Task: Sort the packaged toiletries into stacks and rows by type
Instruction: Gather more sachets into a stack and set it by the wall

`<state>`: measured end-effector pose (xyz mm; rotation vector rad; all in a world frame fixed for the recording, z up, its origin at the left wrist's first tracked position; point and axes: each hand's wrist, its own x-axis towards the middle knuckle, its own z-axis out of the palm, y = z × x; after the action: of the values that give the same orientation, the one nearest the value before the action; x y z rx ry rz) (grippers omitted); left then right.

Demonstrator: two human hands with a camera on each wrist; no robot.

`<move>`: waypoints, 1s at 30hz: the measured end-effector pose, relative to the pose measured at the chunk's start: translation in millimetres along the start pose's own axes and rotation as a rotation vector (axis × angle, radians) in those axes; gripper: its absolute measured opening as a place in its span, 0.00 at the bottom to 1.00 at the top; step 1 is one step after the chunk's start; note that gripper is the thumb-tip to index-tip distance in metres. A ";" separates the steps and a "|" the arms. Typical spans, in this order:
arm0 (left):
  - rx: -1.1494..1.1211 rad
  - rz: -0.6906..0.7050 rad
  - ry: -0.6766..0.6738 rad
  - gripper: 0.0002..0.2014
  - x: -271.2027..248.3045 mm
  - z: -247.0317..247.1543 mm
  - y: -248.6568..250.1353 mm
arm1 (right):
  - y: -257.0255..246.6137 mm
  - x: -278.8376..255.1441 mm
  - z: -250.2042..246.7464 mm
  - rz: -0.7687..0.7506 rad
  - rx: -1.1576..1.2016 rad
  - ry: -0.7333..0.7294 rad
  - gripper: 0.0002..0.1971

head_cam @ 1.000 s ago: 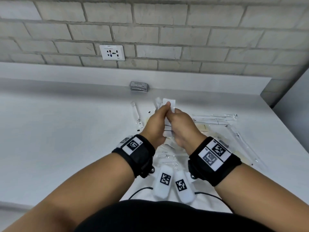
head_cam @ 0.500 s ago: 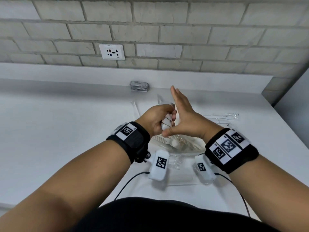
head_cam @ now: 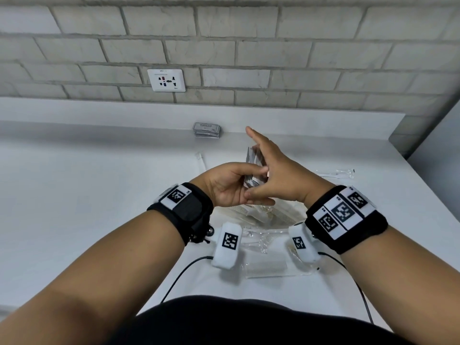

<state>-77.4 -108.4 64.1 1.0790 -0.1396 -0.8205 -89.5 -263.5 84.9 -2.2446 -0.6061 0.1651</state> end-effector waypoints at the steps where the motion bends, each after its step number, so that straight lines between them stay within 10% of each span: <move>1: -0.002 0.023 -0.019 0.16 0.5 1.0 0.3 | -0.2 -0.1 -0.1 -0.010 0.016 0.024 0.64; 7: -0.085 0.077 -0.012 0.37 9.5 5.6 -4.9 | 1.6 -4.3 1.9 -0.008 0.112 -0.016 0.70; 15: -0.207 0.091 0.169 0.22 10.1 22.5 3.1 | -5.1 -6.6 3.2 -0.002 0.147 -0.046 0.72; 30: -0.287 0.082 0.204 0.25 14.2 18.6 -1.8 | 1.8 -0.9 6.0 0.047 0.008 -0.024 0.75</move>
<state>-77.2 -131.6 67.9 0.8726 0.1032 -0.6300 -91.5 -261.0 79.4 -2.2533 -0.5646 0.2176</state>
